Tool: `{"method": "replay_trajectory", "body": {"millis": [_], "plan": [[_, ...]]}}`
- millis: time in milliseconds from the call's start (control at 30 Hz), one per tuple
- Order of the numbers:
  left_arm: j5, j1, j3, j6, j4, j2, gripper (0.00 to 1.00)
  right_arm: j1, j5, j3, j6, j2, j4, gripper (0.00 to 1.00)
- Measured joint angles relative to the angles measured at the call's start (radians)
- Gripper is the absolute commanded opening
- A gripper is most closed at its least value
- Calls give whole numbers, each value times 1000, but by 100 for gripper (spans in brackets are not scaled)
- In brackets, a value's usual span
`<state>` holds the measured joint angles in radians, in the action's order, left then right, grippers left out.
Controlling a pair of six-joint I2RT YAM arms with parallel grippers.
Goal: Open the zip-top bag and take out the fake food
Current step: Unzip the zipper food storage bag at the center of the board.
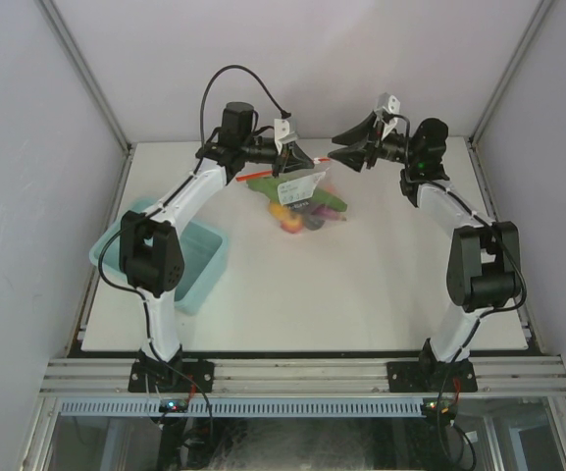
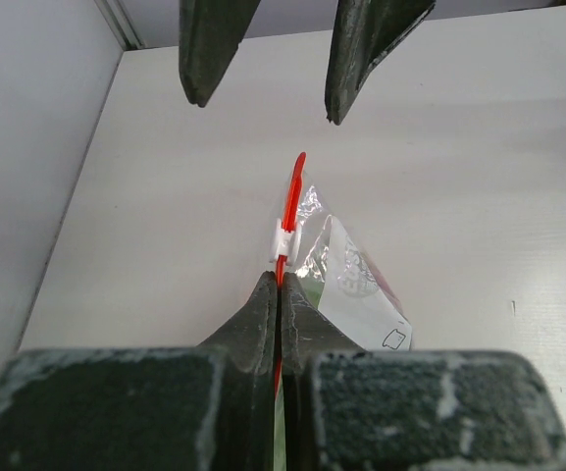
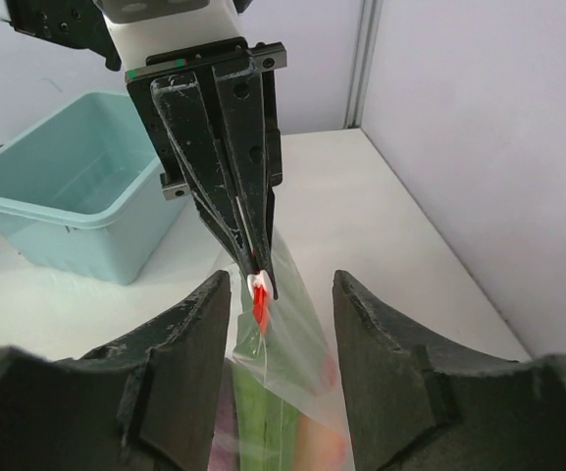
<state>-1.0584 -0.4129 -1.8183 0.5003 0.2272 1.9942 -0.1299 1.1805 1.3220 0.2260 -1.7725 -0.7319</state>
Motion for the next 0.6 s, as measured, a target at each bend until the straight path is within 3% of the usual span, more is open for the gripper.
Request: {"method": "replay_trajectory", "body": {"millis": [267, 600], "plan": [[0, 0, 0, 0, 0, 0, 0, -7, 34, 6, -28, -15, 60, 42], [0, 0, 0, 0, 0, 0, 0, -41, 27, 108, -227, -24, 353, 21]]}}
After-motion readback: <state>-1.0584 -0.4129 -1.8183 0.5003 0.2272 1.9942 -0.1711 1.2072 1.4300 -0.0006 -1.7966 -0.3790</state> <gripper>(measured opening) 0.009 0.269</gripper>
